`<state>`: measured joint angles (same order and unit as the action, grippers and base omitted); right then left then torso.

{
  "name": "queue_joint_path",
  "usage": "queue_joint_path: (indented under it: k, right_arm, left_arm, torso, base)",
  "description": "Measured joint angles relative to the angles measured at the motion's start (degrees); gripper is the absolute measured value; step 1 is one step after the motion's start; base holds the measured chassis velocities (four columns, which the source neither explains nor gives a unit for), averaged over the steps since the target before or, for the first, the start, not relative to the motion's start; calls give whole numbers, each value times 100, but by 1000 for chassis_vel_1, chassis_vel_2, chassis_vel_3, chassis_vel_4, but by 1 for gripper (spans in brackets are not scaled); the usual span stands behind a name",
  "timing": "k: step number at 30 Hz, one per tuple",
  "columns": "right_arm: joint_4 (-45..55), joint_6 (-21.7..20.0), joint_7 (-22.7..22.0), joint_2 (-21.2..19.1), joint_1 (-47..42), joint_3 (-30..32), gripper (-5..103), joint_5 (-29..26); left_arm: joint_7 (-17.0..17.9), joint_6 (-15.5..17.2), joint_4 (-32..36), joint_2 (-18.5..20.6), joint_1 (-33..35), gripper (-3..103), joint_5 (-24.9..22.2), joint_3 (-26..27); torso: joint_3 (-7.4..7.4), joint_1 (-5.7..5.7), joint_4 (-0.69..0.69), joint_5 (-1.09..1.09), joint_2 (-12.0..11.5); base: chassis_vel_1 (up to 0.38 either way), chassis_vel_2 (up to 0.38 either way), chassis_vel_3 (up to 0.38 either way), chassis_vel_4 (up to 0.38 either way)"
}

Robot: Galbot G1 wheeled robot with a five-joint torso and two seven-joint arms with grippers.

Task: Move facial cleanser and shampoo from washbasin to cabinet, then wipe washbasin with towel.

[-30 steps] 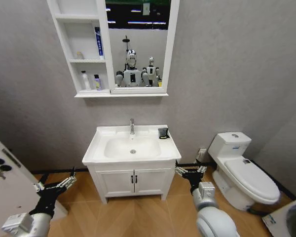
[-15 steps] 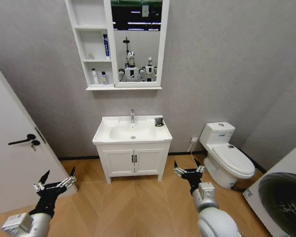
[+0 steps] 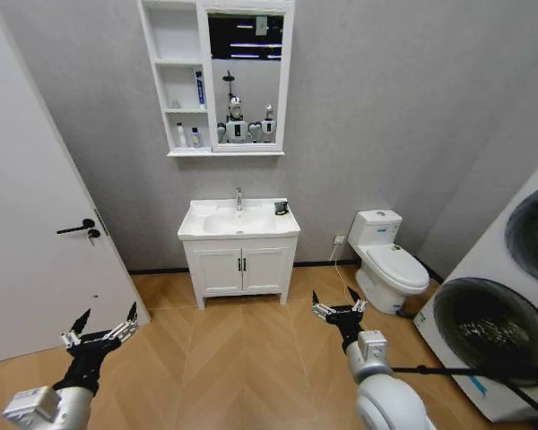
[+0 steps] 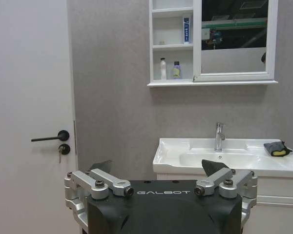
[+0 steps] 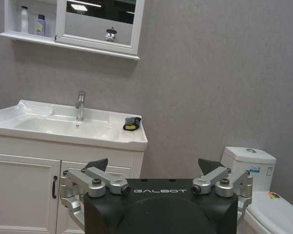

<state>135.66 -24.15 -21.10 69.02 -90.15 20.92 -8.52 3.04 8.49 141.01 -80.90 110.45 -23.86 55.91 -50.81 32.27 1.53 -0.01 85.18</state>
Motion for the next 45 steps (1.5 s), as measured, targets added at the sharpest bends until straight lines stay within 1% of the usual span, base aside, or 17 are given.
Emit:
queue_joint_path:
  k: [1, 4, 45]
  right_arm:
    - [-2, -1, -2, 0, 2, 0, 100, 1]
    - [-3, -3, -4, 2, 5, -1, 100, 4]
    - [-3, -17, -13, 6, 6, 0, 100, 12]
  left_arm:
    - [0, 0, 0, 0, 0, 100, 0, 0]
    - [0, 0, 0, 0, 0, 100, 0, 0]
    - [-3, 0, 0, 0, 1, 100, 0, 0]
  torso:
    - [-1, 3, -1, 4, -2]
    - [-2, 9, -3, 0, -4]
    - [0, 2, -2, 1, -1]
  base:
    - [-50, 17, 59, -27]
    - [-54, 79, 93, -27]
    - [3, 13, 10, 2]
